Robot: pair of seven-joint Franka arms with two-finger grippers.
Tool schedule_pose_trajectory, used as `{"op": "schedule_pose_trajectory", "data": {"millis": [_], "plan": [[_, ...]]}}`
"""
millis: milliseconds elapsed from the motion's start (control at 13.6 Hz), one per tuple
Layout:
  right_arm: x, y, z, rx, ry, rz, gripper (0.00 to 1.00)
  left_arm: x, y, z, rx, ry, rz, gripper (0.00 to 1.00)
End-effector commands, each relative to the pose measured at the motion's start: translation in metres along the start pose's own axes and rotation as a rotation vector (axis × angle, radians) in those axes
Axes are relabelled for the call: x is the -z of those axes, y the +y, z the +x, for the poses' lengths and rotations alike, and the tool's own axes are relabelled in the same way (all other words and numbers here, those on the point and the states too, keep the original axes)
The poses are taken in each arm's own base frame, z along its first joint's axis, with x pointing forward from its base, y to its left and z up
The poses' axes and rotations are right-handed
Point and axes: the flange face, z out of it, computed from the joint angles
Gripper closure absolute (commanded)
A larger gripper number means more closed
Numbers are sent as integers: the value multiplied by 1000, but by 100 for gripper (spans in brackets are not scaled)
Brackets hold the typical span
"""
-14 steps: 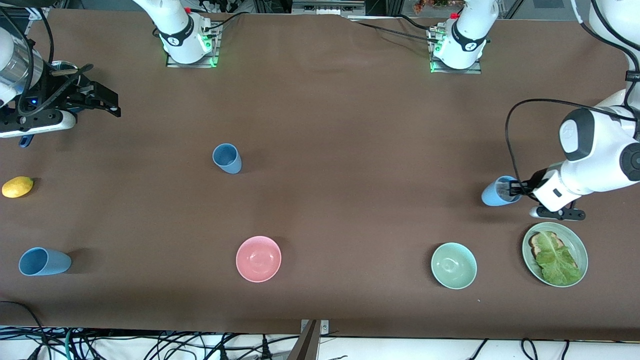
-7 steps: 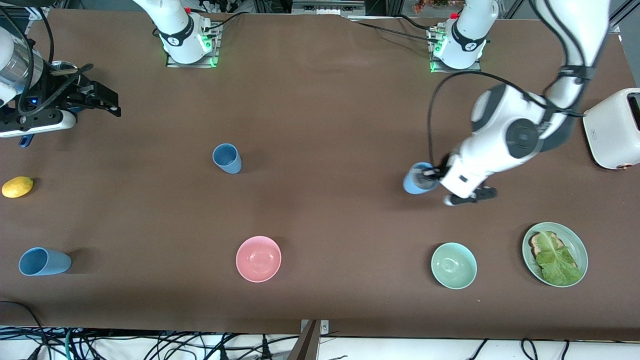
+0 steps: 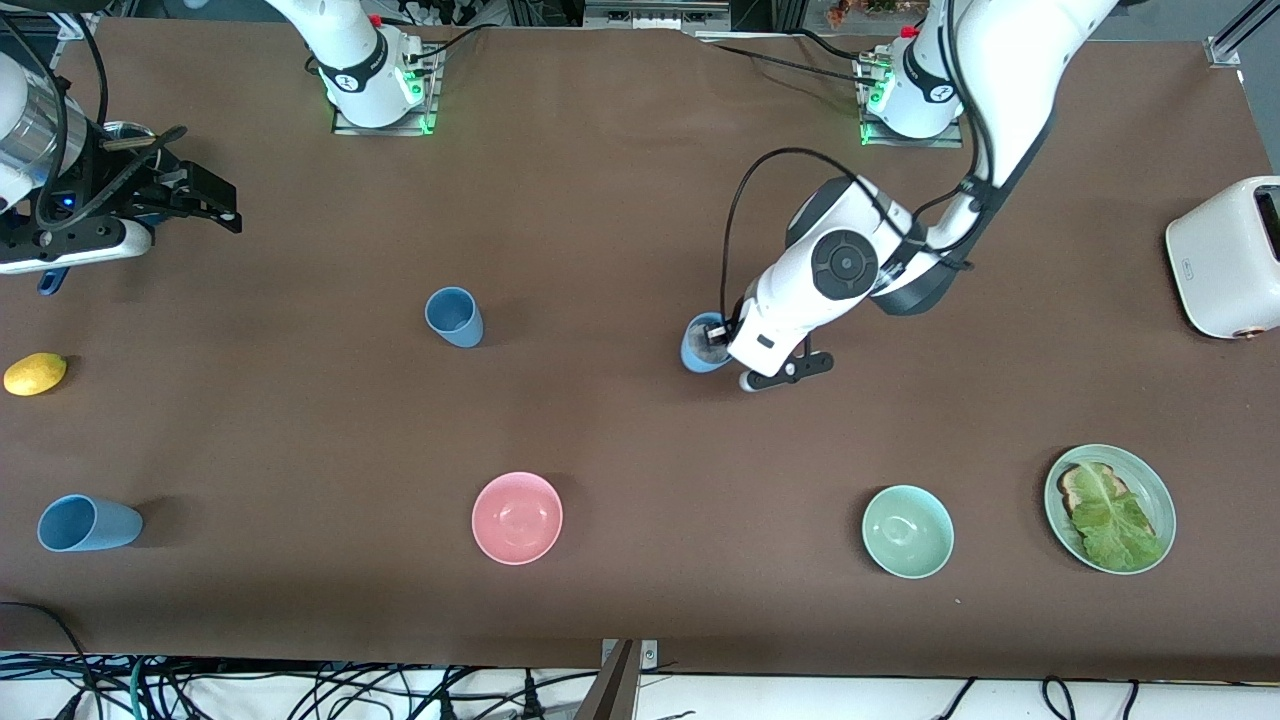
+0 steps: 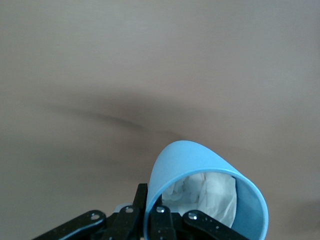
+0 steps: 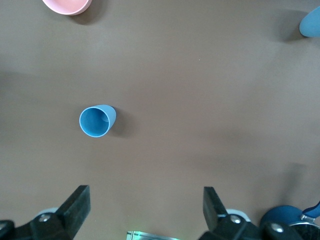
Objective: Stack blue cups with both arms
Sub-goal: 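Carry the cup with the left gripper to mid-table and lower it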
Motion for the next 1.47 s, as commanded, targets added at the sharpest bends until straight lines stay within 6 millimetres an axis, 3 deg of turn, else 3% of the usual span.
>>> {"op": "schedule_pose_trajectory", "data": {"millis": [0,366,440,586,733,953,1099,1392], "plan": [[3,-2,-8,-7,12,13,0,-29,17,2,-18,23,-18,100],[3,-2,-8,-7,14,13,0,-49,22,-7,-109,62,25,100],[2,-2,-7,-7,12,13,0,-50,23,-9,-111,62,28,58],[3,-1,-6,-9,26,13,0,-45,24,-10,-108,68,26,0],[3,-1,-6,-9,26,13,0,-34,29,-14,-114,76,21,0],[1,-1,-3,-9,26,13,0,3,39,-26,-125,92,31,0],[-6,-5,1,-3,22,16,0,46,37,-33,-122,115,78,0],[-43,-48,21,-29,34,28,0,135,2,-25,-99,156,189,0]]}}
